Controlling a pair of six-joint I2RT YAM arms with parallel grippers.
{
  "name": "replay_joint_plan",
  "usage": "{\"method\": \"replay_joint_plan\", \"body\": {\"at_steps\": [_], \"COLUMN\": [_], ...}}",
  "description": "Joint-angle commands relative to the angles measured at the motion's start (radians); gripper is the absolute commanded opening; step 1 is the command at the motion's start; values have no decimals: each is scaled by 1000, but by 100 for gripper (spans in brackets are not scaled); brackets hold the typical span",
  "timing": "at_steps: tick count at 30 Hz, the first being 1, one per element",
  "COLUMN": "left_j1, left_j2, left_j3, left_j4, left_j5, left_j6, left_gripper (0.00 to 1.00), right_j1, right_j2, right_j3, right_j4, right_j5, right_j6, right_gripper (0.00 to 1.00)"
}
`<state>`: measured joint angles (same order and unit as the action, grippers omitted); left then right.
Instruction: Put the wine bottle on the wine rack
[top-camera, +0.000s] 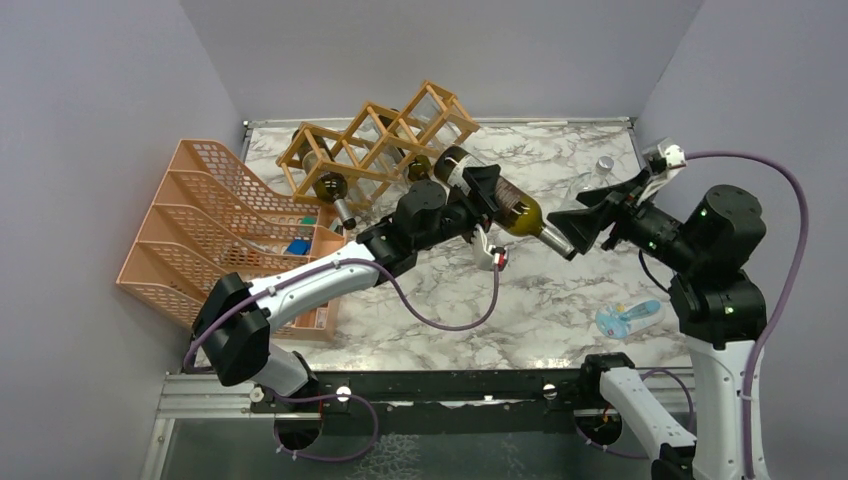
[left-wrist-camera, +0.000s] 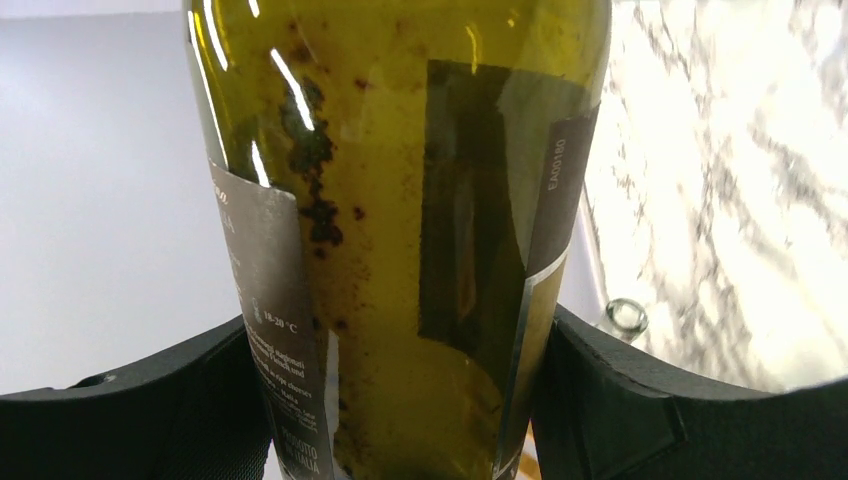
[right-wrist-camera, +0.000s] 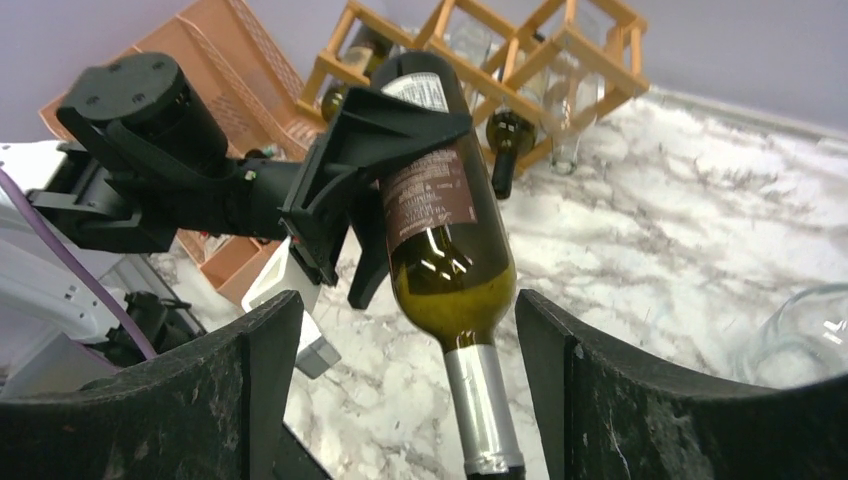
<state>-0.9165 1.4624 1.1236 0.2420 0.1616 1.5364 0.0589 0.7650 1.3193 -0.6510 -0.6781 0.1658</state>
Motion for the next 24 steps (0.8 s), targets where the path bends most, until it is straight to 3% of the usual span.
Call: {"method": "replay_joint_plan", "body": {"at_steps": [1,6,9,12,24], "left_j1": [13,19,25,30,35], "left_j2": [-27,-52,-71,-77,-45], "left_j3": [75,86,133,183,182], "left_j4": [47,-2,-66,-134,-90], "left_j5": [-36,-31,10,36,30], "left_j6": [235,265,197,169,320], "left_gripper": [0,0,0,0,0], "right_j1": [4,14,21,26,48], "right_j2": [18,63,76,81,117], "right_j3": [-48,-97,-134,-150,-205], "right_j4": [-42,-35,-24,-28,-37], "right_j5": [-27,-162,-226,-202,-152], "right_j6": [-46,-58,-52,-51,-56], "right_gripper": [80,75,72,71,67]}}
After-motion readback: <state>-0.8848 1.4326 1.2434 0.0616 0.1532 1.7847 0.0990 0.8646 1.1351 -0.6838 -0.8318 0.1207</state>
